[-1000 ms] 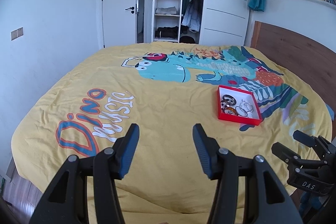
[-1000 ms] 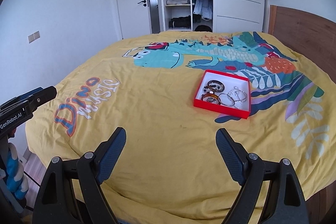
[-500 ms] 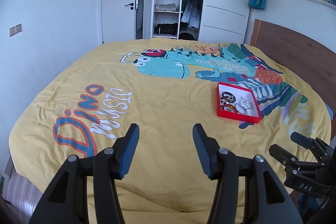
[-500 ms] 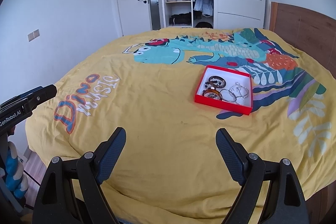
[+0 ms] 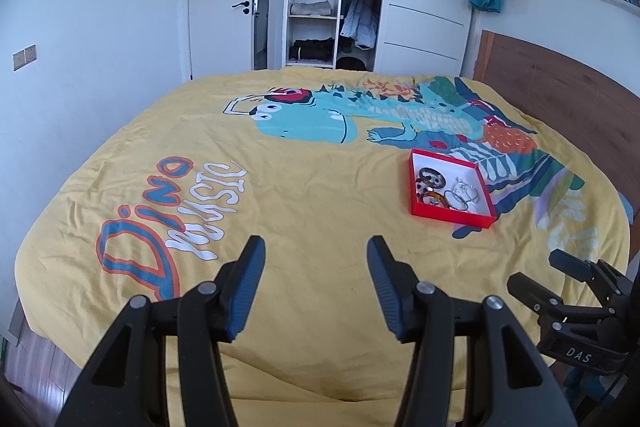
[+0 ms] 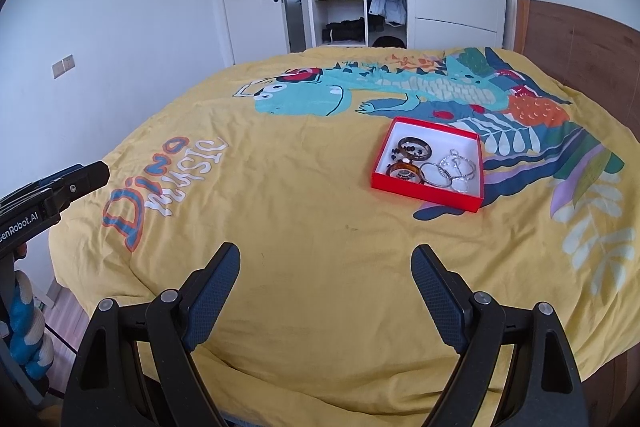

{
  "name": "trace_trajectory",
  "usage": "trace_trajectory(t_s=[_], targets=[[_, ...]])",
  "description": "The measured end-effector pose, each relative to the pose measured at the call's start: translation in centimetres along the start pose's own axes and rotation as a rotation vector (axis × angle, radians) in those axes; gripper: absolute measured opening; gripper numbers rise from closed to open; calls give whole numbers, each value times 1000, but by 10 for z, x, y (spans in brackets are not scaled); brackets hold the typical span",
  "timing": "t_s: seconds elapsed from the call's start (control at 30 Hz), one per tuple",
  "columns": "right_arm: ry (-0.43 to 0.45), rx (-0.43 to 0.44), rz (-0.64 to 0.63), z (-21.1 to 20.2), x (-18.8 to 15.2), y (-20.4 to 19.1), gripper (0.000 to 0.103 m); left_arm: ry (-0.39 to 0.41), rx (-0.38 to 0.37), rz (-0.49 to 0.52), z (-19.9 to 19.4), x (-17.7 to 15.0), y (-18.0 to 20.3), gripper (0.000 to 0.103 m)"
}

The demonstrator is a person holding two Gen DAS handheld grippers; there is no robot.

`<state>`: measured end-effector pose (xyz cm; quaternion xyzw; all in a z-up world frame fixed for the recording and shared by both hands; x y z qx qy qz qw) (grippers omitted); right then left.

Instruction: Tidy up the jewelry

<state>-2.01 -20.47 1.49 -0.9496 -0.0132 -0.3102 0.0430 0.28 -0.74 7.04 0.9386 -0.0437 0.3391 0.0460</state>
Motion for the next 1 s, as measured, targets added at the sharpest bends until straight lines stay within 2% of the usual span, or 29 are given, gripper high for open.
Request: trace_trajectory(t_s=[0.73, 0.83, 1.0], targets=[[0, -5, 18, 1, -1, 3, 87, -14, -4, 6, 9, -6, -4, 51], [3, -9, 29, 2, -1, 5, 93, -14, -4, 5, 9, -6, -3, 51], [4, -12, 38, 3, -1, 5, 94, -21, -3, 13, 11, -9, 0, 51]])
Point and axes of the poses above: each gripper's, at about its wrist camera, not at the fingertips, and z roughly the way its jaws point, y to its right, x to its top, the point moved 7 cm from there along z, roughly the way its jaws point, and after that the axes turned 14 degrees about -y, right-handed, at the moved point
